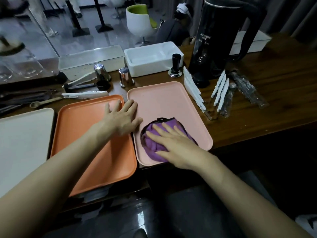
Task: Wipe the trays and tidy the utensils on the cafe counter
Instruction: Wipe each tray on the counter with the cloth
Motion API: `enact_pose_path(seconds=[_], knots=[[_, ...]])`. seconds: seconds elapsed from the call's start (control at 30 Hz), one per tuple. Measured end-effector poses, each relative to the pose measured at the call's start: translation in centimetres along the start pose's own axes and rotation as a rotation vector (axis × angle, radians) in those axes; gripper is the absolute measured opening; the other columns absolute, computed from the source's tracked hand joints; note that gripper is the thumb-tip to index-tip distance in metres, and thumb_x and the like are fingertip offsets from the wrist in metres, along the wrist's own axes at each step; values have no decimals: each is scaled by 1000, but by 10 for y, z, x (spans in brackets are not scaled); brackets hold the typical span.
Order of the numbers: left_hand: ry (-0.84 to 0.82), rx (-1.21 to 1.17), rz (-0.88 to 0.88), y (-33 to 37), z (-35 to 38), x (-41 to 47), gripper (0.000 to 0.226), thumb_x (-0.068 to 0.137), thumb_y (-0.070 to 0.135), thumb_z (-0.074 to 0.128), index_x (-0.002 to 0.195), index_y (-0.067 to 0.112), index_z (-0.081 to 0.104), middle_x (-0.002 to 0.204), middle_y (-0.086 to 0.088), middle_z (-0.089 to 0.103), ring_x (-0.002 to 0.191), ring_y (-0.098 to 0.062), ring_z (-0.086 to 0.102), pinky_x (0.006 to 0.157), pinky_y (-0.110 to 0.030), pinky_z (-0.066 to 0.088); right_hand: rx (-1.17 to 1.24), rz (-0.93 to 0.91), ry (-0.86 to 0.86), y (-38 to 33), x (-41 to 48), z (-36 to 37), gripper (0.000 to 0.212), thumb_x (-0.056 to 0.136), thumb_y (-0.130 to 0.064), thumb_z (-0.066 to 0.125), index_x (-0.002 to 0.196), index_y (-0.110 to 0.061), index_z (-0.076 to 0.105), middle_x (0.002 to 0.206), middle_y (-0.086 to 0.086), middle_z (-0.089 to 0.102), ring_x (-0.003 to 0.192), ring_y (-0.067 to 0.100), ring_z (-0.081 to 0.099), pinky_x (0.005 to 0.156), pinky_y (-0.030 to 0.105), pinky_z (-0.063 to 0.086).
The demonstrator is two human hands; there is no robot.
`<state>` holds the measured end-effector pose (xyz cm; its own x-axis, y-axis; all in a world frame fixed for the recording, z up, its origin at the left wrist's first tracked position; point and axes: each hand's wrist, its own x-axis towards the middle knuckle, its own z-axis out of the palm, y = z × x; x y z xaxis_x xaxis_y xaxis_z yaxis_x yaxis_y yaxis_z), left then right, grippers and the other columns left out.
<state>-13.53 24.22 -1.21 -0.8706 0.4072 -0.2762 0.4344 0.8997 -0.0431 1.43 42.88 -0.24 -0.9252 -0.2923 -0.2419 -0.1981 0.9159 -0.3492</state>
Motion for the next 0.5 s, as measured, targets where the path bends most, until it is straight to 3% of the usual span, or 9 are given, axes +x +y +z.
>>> enact_pose_path(seconds=[0.2, 0.37, 0.5], knots=[[13, 0, 4, 0, 0, 0, 73, 101, 64, 20, 162, 29, 0, 171, 10, -4, 157, -32, -3, 121, -63, -2, 74, 128, -73, 50, -23, -28, 74, 102, -23, 54, 158, -43, 10, 168, -11, -6, 154, 14, -11, 123, 36, -5], [23, 26, 13, 0, 2, 1, 74, 101, 65, 19, 162, 27, 2, 171, 8, -1, 156, -33, 0, 121, -63, 0, -9, 80, -20, -6, 11, 0, 78, 100, -40, 51, 160, -37, 2, 168, -3, -13, 154, 25, -18, 123, 49, -11], [39, 11, 28, -2, 4, 3, 74, 101, 65, 18, 162, 26, 2, 171, 7, -1, 156, -33, 0, 121, -63, 1, -14, 60, 32, -31, 21, 11, 74, 102, -39, 47, 161, -33, 3, 169, -1, -11, 154, 25, -17, 123, 49, -12]])
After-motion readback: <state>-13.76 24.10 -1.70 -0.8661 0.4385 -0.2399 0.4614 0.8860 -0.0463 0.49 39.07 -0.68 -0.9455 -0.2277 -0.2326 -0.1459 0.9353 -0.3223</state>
